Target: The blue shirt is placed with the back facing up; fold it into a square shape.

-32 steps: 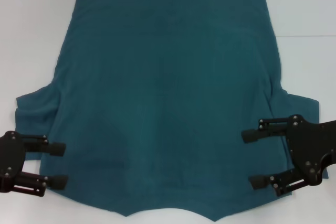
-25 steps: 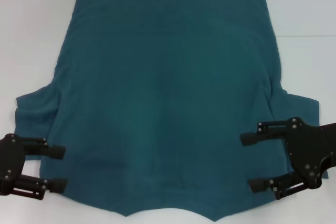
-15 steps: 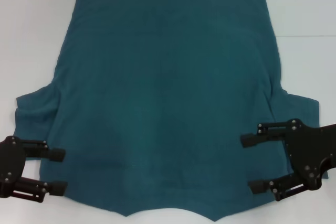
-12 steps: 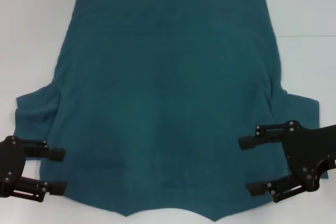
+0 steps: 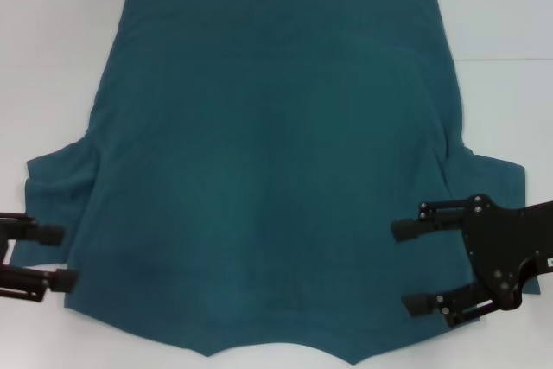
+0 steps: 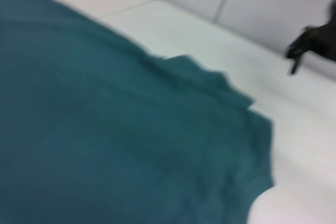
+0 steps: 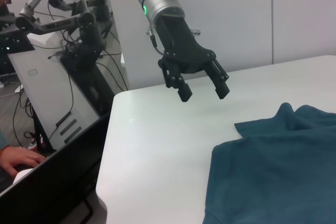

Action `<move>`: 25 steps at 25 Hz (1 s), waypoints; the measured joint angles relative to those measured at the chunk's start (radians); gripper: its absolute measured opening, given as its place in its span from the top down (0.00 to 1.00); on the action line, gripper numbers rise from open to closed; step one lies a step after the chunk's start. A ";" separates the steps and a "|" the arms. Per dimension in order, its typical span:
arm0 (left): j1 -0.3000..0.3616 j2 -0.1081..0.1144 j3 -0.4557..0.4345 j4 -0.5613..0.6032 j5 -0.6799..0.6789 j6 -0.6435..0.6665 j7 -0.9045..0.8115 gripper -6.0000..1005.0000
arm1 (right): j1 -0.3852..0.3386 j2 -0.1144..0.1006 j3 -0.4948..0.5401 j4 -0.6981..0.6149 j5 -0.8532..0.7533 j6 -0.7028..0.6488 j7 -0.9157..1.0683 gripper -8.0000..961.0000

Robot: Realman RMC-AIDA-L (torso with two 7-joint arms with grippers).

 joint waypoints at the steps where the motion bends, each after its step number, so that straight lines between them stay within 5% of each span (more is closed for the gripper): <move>1: 0.001 0.000 -0.001 0.013 0.014 -0.015 -0.011 0.18 | 0.001 0.000 -0.001 -0.002 0.000 0.001 0.000 0.05; 12: -0.013 -0.004 0.031 0.085 0.131 -0.236 -0.059 0.18 | 0.032 -0.001 0.003 -0.020 0.010 -0.005 0.068 0.05; 25: -0.056 -0.072 0.259 0.021 0.264 -0.629 -0.115 0.18 | 0.040 0.001 0.013 -0.024 0.062 -0.031 0.132 0.05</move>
